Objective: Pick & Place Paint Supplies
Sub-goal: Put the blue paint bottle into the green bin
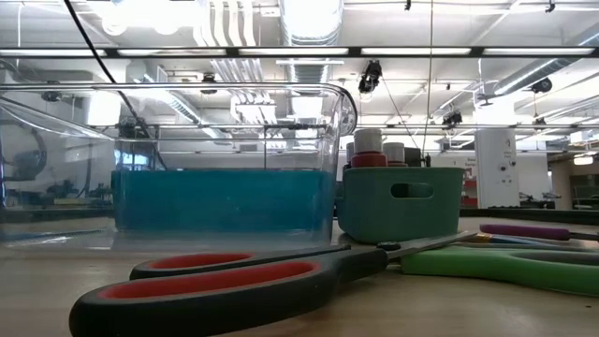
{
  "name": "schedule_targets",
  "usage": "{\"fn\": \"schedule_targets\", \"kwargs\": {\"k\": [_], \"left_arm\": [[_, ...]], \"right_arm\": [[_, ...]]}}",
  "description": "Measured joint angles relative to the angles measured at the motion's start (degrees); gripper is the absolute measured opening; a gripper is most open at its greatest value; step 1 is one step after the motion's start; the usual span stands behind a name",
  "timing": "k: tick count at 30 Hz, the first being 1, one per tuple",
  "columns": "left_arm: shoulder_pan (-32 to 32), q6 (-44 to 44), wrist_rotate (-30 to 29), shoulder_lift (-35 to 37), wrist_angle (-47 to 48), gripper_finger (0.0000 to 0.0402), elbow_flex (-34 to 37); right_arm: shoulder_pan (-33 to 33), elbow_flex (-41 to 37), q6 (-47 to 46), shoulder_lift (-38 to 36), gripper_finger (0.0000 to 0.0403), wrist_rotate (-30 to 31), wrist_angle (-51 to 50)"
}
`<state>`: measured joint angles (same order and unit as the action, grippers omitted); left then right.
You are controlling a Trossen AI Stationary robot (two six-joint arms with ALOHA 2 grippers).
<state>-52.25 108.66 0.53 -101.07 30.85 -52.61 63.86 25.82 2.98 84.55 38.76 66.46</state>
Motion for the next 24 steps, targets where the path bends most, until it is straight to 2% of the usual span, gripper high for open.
{"fn": "schedule_targets", "kwargs": {"k": [4,8,12,16,20,24], "left_arm": [[-1.2,-4.9,-1.4,0.1,-0.7,0.0120,-0.3],[-3.1,-12.4,-6.4,-0.3,-0.8,0.0120,-2.6],[-3.6,-21.0,-15.3,-0.8,-4.2,0.0120,-5.4],[-3.3,-34.3,-24.2,-0.6,-10.9,0.0120,-7.2],[-2.5,-47.0,-30.0,-0.6,-16.2,0.0120,-9.2],[-1.6,-58.4,-37.6,-0.5,-19.5,0.0120,-10.2]], "right_arm": [[0.0,0.0,0.0,0.0,0.0222,0.2,0.2],[0.0,0.1,0.9,0.0,0.0222,0.2,0.1],[0.0,1.4,4.5,0.0,0.0222,0.1,-0.2],[-0.8,4.0,8.5,0.0,0.0222,0.2,-3.6],[-3.7,7.6,9.0,0.0,0.0222,0.2,-9.9],[-7.9,9.8,9.4,0.0,0.0222,-1.4,-12.1]]}}
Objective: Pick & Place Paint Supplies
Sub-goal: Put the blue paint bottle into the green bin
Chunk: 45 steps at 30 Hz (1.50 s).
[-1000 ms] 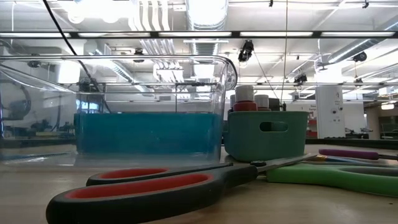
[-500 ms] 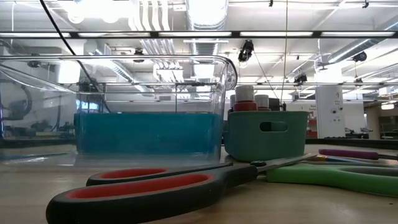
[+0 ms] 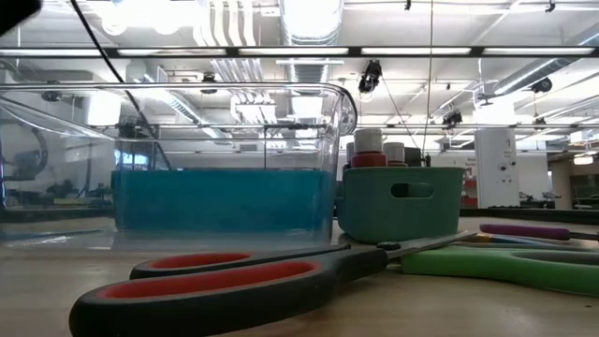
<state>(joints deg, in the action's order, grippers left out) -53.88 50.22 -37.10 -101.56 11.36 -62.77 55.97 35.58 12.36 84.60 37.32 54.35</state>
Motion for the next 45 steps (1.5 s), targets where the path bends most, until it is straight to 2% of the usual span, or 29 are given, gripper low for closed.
{"fn": "schedule_targets", "kwargs": {"k": [5,10,13,18,24,27,36,45], "left_arm": [[2.0,-17.0,-4.2,0.0,-8.8,0.0120,-0.2],[5.2,-25.9,-5.0,0.1,-14.7,0.0119,-0.2],[7.0,-27.8,-2.7,0.1,-16.7,0.0119,-0.2],[8.9,-30.1,-2.1,0.1,-20.0,0.0118,-0.2],[9.3,-36.5,-0.2,0.2,-25.0,0.0118,-0.2],[9.3,-38.6,-0.2,0.2,-26.2,0.0118,-0.2],[9.4,-41.5,-0.2,0.2,-27.0,0.0118,-0.2],[10.1,-45.1,-0.4,0.2,-29.0,0.0118,-0.2]], "right_arm": [[-6.0,2.4,0.2,2.2,0.0222,-5.0,0.6],[-10.2,8.2,2.9,8.1,0.0222,-9.0,0.5],[-10.9,12.8,7.5,12.1,0.0222,-9.1,-0.8],[-10.9,20.6,15.1,17.0,0.0222,-6.7,-5.1],[-11.7,26.3,18.3,19.2,0.0222,-3.5,-7.9],[-13.1,27.5,16.9,19.1,0.0222,-4.6,-7.9],[-17.1,30.1,8.3,18.9,0.0222,-14.9,-12.3],[-17.8,30.7,6.3,18.8,0.0222,-16.9,-13.3]]}}
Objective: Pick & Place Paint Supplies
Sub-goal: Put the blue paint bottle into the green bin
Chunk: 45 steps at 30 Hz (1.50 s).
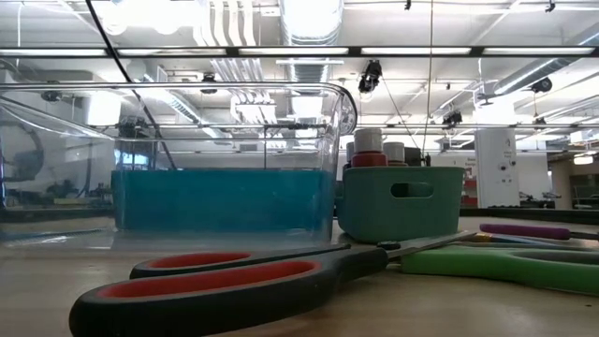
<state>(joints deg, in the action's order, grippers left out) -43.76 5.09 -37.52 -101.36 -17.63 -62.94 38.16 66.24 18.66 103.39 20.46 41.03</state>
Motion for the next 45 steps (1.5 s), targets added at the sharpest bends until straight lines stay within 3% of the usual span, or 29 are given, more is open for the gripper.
{"fn": "schedule_targets", "kwargs": {"k": [25,29,36,45], "left_arm": [[2.0,-0.8,2.7,0.0,-1.5,0.0118,0.0],[2.0,-0.8,2.8,0.0,-1.7,0.0118,0.0],[2.1,-0.2,3.1,0.0,-2.0,0.0116,0.0],[2.2,-0.2,3.1,0.1,-2.0,0.0118,0.0]], "right_arm": [[-1.9,0.0,-2.5,0.0,0.0219,-4.1,-0.6],[-2.2,0.0,-3.3,0.0,0.0191,-4.8,-1.2],[-2.2,0.0,-2.6,0.0,0.0107,-6.6,-1.3],[-2.1,0.1,-1.4,0.0,0.0106,-7.1,-0.2]]}}
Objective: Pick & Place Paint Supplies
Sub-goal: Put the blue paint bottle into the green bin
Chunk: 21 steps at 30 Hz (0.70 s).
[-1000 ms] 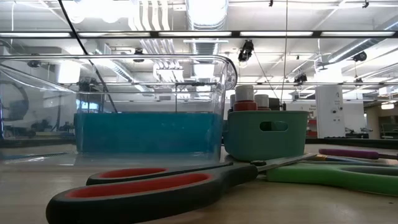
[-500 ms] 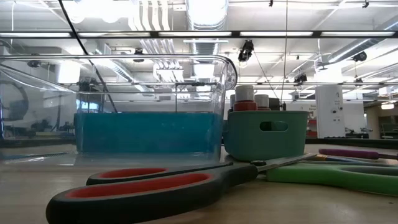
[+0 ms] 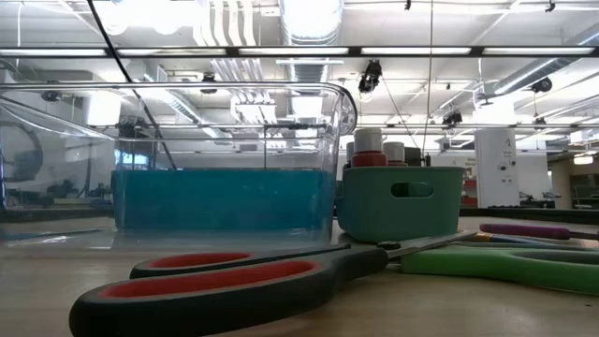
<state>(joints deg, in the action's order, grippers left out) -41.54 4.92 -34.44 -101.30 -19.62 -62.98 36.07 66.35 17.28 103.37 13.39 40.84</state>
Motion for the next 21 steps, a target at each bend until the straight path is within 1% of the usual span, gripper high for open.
{"fn": "schedule_targets", "kwargs": {"k": [2,8,10,12,14,16,18,21], "left_arm": [[0.0,-0.1,-0.3,0.0,-0.1,0.0144,0.0],[-0.1,-0.5,-2.0,0.1,0.5,0.0285,0.0],[-0.1,0.0,-2.0,0.6,1.5,0.0325,0.0],[-0.3,1.1,-2.0,1.7,4.8,0.0357,0.0],[-0.6,2.9,-2.4,3.1,8.5,0.0380,0.0],[-1.3,3.5,-2.4,4.7,10.8,0.0393,0.0],[-2.3,3.5,-2.4,6.5,11.8,0.0394,0.0],[-4.3,2.1,-2.3,9.1,12.4,0.0382,0.0]], "right_arm": [[0.0,0.5,0.1,0.0,0.0106,0.0,-0.5],[0.2,0.8,0.4,0.0,0.0106,-0.5,-0.3],[0.5,0.8,0.5,0.0,0.0106,-0.6,-0.3],[1.0,0.8,0.5,-0.5,0.0106,0.2,-1.4],[2.1,0.8,0.2,-1.7,0.0106,2.3,-3.7],[3.7,0.8,0.0,-3.4,0.0106,5.5,-6.7],[5.6,0.7,-0.8,-5.2,0.0106,9.6,-9.1],[9.3,0.1,-2.4,-7.5,0.0106,18.3,-13.5]]}}
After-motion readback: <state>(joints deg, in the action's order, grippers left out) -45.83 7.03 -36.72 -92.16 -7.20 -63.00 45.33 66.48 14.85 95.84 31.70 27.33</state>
